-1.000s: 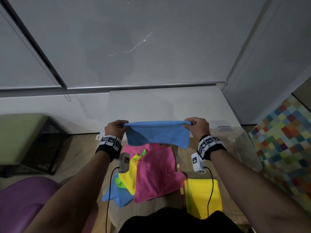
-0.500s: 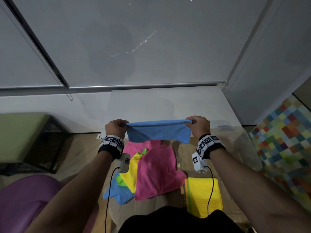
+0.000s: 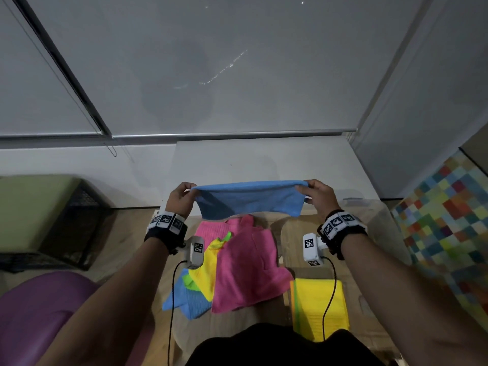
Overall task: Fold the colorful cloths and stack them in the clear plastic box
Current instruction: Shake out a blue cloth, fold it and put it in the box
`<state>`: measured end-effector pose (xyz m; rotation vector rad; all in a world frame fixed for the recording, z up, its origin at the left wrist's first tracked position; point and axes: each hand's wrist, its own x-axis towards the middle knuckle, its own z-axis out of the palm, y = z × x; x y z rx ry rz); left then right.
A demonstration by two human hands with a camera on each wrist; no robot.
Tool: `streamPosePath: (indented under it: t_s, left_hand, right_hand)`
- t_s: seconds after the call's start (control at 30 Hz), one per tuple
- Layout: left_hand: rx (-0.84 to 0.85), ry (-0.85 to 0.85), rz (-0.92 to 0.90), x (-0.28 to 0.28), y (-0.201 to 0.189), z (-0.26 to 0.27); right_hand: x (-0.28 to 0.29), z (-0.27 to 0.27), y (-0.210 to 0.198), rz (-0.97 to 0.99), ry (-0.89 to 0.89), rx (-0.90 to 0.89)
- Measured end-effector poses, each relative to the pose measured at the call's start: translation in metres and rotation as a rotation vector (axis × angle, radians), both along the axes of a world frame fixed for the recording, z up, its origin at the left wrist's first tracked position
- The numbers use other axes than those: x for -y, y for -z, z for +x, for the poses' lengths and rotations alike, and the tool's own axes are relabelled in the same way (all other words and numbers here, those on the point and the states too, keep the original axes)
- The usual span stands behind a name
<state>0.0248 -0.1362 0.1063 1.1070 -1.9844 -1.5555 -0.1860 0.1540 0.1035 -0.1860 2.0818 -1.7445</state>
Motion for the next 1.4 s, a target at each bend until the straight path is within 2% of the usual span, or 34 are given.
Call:
streamPosePath:
  t_s: [0.13,0.27,0.37,0.5,0.7,0.87,1.0,1.1,1.23,1.4]
  left_hand:
    - [-0.029,-0.088,0.164,-0.003,0.008,-0.005]
    - [-0.013,-0.145,0.144,-0.011,0.01,-0.012]
    - [0.072,-0.129,0.063,-0.017,0.011,-0.014]
    - [0.138,-0.106,0.006,-0.019,0.015,-0.012]
    - [0.193,-0.082,-0.043,-0.022,0.02,-0.007]
    - [0.197,-0.149,-0.075,-0.02,0.023,-0.003]
    - [0.084,-0.155,0.044,-0.024,0.02,-0.006]
    - [0.003,-0.116,0.073,-0.036,0.018,-0.009]
    - [-0.051,0.063,0.012,-0.066,0.013,-0.019]
    - [-0.095,0.162,0.102,-0.086,0.018,-0.025]
  right_hand:
    - [0.006,0.007,0.001,-0.172,0.068,0.151]
    - [0.015,0.016,-0.002,-0.268,0.144,0.232]
    - [0.02,0.016,0.005,-0.166,0.18,0.181]
    - [0.022,0.018,0.011,0.016,0.134,0.107]
    - [0.019,0.021,0.006,0.074,0.138,0.093]
    - [0.016,0.021,0.006,0.077,0.153,0.034]
    - [0.02,0.03,0.007,0.06,0.168,0.051]
    - [0.031,0.049,0.002,-0.001,0.151,0.109]
    - [0.053,0.071,0.002,-0.054,0.071,0.164]
    - [0.069,0.083,0.001,-0.062,-0.034,0.196]
